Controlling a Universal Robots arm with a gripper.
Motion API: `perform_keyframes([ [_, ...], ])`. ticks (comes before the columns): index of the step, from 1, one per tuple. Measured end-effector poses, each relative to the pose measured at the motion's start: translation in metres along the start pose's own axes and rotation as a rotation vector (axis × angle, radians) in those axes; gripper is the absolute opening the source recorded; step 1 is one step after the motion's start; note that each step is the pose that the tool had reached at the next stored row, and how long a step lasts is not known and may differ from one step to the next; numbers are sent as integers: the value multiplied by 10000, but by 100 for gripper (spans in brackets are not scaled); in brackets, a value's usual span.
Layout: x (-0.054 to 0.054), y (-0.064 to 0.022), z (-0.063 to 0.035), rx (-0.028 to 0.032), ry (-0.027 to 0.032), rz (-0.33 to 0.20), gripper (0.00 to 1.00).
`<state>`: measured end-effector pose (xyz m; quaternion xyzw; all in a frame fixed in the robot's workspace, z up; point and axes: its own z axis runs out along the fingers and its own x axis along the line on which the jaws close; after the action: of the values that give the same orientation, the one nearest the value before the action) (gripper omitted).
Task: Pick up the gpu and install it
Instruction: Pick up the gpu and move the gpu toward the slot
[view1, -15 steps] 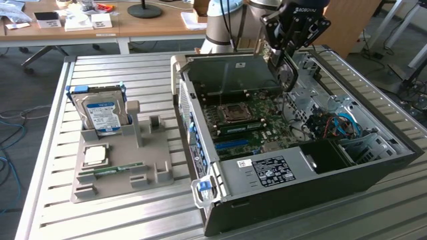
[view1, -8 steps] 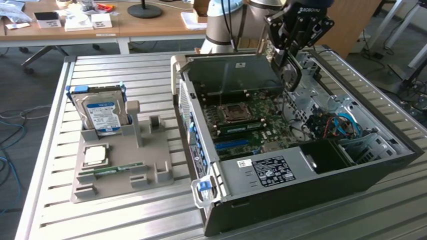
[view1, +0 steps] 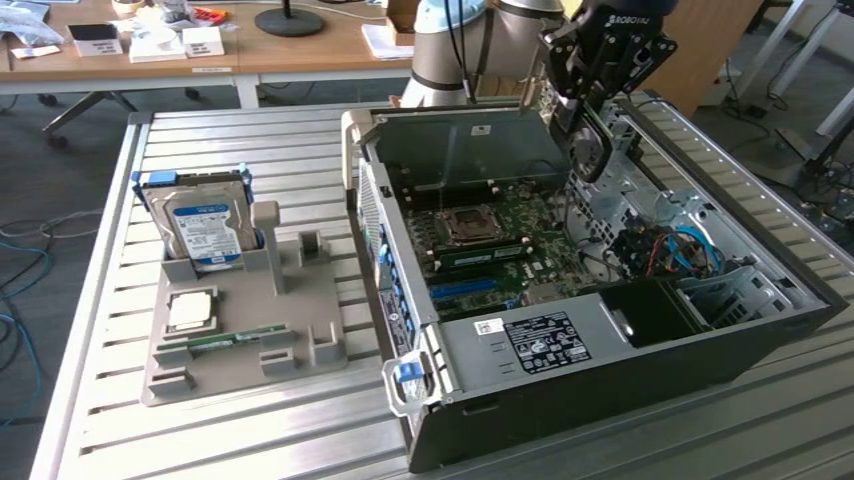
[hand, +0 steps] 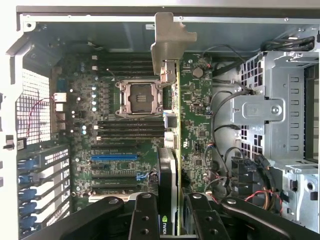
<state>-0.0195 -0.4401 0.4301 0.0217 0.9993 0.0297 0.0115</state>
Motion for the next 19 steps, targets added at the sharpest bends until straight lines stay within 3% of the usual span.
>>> perform_keyframes([
  [10, -3, 0, 0, -1, 0, -1, 27],
  [19, -80, 3, 2, 0, 0, 0, 27],
])
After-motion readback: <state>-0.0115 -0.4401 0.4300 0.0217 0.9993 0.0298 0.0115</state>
